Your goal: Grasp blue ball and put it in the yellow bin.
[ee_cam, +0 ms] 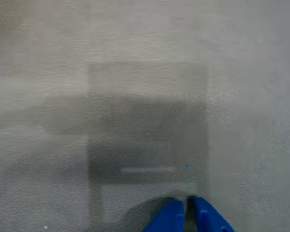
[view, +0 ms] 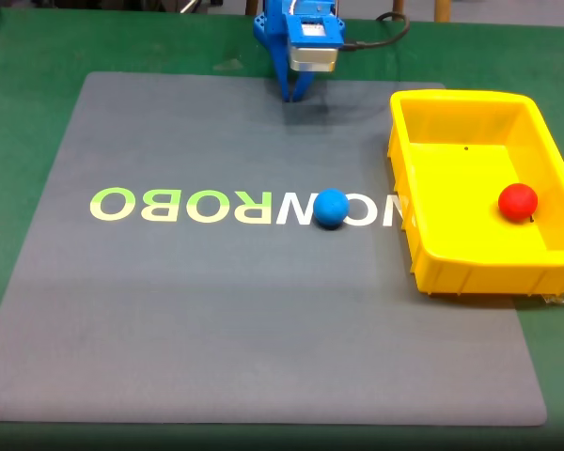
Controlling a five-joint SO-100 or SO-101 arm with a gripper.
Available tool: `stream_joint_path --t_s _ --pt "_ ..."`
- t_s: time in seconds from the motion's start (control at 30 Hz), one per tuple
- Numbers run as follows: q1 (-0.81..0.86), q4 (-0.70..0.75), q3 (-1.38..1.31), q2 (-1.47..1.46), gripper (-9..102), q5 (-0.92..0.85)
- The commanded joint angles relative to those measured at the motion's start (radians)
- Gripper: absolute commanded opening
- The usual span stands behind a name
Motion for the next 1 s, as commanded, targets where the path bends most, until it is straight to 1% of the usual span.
stream_joint_path --t_s 0.0,0.13,0.17,0.23,0.27,0.33,0.43,0.5,0.6,0.8,0.87,0.97 --pt "0.043 0.014 0.031 0.008 0 0.018" --pt "0.086 0.017 0.021 0.008 11 -0.035" --pt "0.089 0.017 0.017 0.008 16 -0.049" --pt "0.1 0.0 -0.011 0.008 29 -0.072" --pt "0.1 -0.015 -0.031 0.008 32 -0.078" --pt "0.091 -0.06 -0.071 0.009 34 -0.086" --pt "0.058 -0.184 -0.095 0.009 35 -0.107" --pt "0.048 -0.241 -0.098 0.009 36 -0.144" --pt "0.031 -0.279 -0.133 0.011 37 -0.172" --pt "0.008 -0.298 -0.221 0.008 37 -0.186" --pt "-0.002 -0.327 -0.279 -0.08 37 -0.176" --pt "-0.003 -0.425 -0.443 -0.371 37 -0.133"
